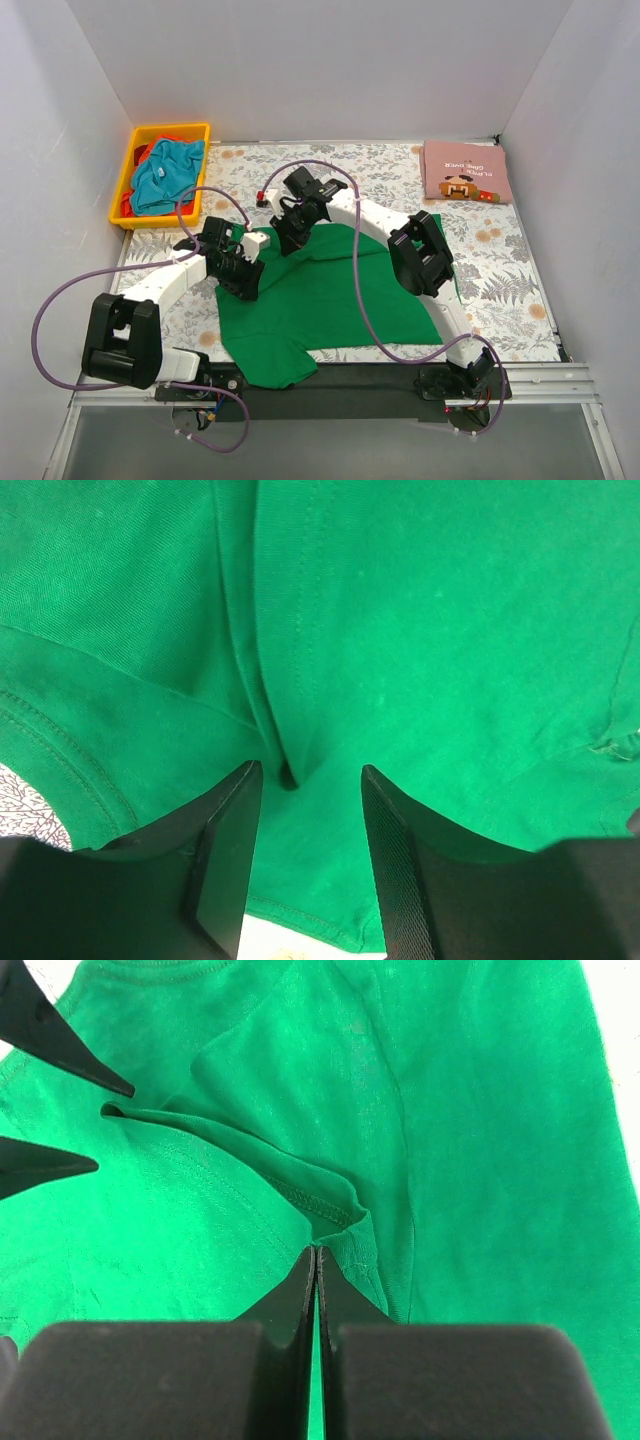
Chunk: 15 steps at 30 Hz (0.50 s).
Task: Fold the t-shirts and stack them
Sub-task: Fold the tshirt
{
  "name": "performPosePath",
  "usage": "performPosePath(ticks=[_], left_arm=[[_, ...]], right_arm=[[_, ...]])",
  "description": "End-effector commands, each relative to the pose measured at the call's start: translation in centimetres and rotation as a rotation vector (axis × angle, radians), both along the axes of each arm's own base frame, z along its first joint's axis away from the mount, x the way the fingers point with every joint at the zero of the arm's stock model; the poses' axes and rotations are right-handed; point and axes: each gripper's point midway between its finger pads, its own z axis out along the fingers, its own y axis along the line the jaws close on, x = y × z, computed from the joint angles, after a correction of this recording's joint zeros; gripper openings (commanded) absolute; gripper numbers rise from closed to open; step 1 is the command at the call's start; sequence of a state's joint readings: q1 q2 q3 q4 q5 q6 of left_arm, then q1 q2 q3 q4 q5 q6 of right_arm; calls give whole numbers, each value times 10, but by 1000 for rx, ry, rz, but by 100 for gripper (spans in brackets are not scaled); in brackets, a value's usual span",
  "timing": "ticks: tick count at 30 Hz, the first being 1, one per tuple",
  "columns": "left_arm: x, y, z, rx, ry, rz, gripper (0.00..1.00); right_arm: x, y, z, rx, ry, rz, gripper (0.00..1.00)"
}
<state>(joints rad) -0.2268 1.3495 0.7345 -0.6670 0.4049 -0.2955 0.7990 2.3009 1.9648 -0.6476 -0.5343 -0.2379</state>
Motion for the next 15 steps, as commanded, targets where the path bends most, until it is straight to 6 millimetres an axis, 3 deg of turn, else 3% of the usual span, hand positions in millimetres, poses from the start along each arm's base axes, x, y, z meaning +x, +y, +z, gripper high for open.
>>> performPosePath(ticks=[1,2,6,9,15], left_arm=[[11,-2,1,1,-40,0,42],[13,-3,2,-3,-43,-5,39],[12,-5,6,-12,-43,-23,8],[10,-6,16,-21,-58,-30,1],[0,-7,32,-36,-48,-42,0]], right_arm=[[-2,3,22,48,-20,10,1],[-1,3,22,46,-22,8,1],[-1,1,23,42,-27,5,1],[-2,-1,25,42,-29,5,1],[-8,-6,31,44,-34,12,1]])
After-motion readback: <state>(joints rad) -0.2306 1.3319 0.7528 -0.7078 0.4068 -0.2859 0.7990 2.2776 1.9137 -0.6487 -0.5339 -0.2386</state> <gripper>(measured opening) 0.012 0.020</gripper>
